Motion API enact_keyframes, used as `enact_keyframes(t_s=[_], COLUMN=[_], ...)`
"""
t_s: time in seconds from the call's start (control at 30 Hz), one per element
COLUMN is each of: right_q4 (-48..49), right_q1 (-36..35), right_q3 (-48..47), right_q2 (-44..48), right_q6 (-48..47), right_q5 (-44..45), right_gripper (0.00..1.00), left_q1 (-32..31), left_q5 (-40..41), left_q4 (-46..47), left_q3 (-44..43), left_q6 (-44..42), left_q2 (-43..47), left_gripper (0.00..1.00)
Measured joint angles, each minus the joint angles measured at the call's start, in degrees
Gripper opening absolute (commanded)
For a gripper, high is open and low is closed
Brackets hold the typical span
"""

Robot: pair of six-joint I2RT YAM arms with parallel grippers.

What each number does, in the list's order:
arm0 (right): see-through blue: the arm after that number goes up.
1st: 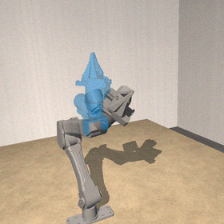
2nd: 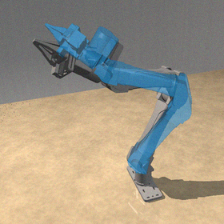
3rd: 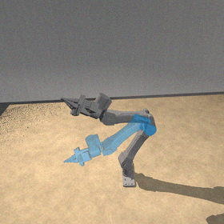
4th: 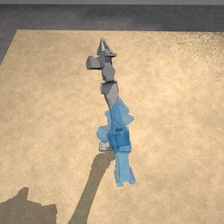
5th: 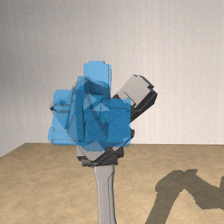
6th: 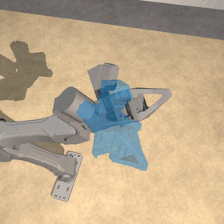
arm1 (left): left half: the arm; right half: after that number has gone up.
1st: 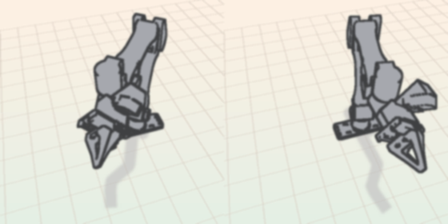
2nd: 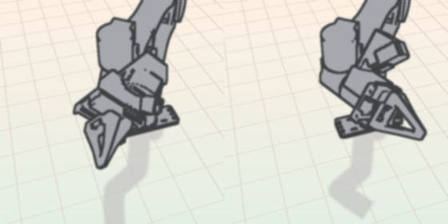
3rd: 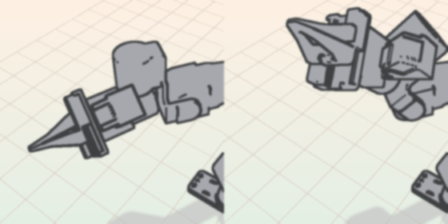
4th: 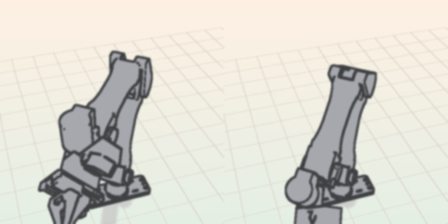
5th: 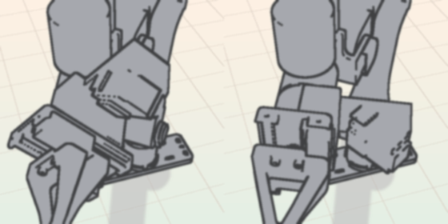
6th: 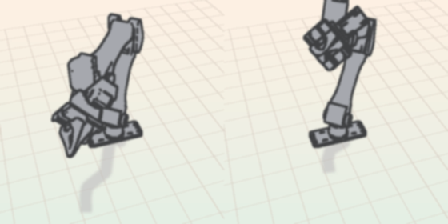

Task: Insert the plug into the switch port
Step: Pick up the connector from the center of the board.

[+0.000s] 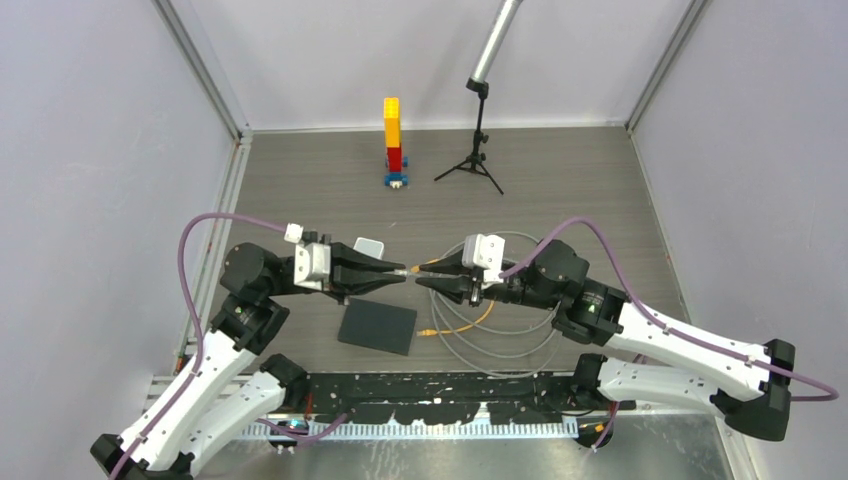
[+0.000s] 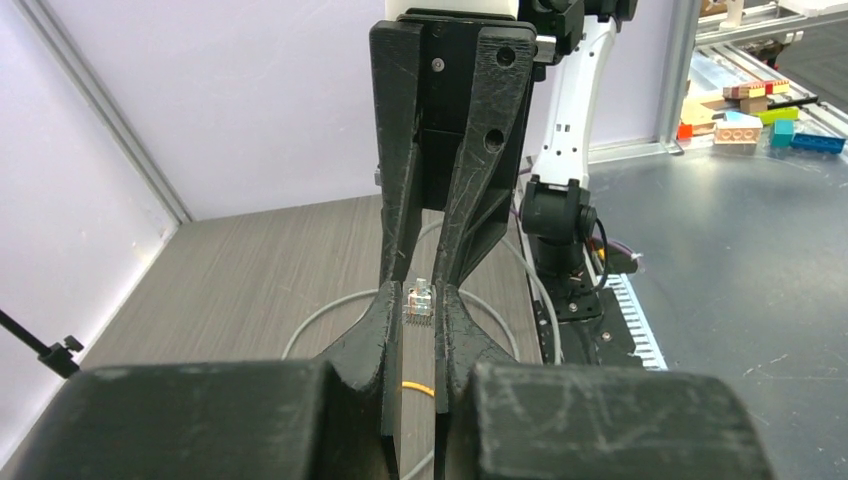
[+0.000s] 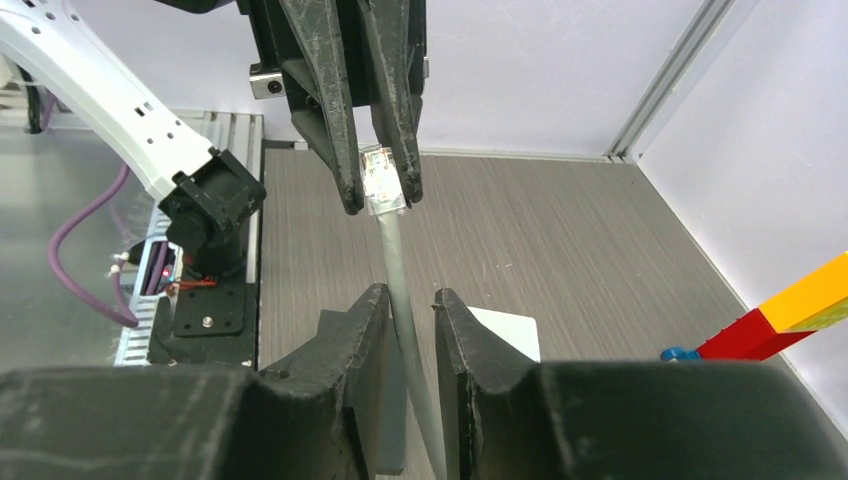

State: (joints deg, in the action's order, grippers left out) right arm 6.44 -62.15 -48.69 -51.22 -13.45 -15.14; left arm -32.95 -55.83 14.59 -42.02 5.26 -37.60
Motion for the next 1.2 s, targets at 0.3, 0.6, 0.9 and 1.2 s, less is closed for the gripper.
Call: enact_keyframes(t_s=[0.3,0.6,0.9,1.2], right_q4=[0.52,-12.04,-29.31,-30.21], right_q1=[-0.04,0.0,1.18,9.07], right_q3=[0.7,-4.37,-11.39,-9.16], right_q2=[0.02,0.04,-4.39,-10.34], right_q6=[0.33,-2.82,-5.44,-3.72], right_q5=[-1.42,1.86,13.49,12.55], right_gripper=[0.0,0.0,0.01,0.01], left_q1=[0.02,-0.04,-0.02,6.99], left_q5=[0.55,7.74,28.59,49.86], left_q4=[-0.09,-6.45,-23.93,-32.41], left_q3=[0.09,0.28,-4.48,-1.79], left_q6=[-0.04,-0.83,7.41,17.27], left_q2=[0.28,3.56,-1.11,-9.6], left_gripper=[0.16,1.0,0.98,0.94])
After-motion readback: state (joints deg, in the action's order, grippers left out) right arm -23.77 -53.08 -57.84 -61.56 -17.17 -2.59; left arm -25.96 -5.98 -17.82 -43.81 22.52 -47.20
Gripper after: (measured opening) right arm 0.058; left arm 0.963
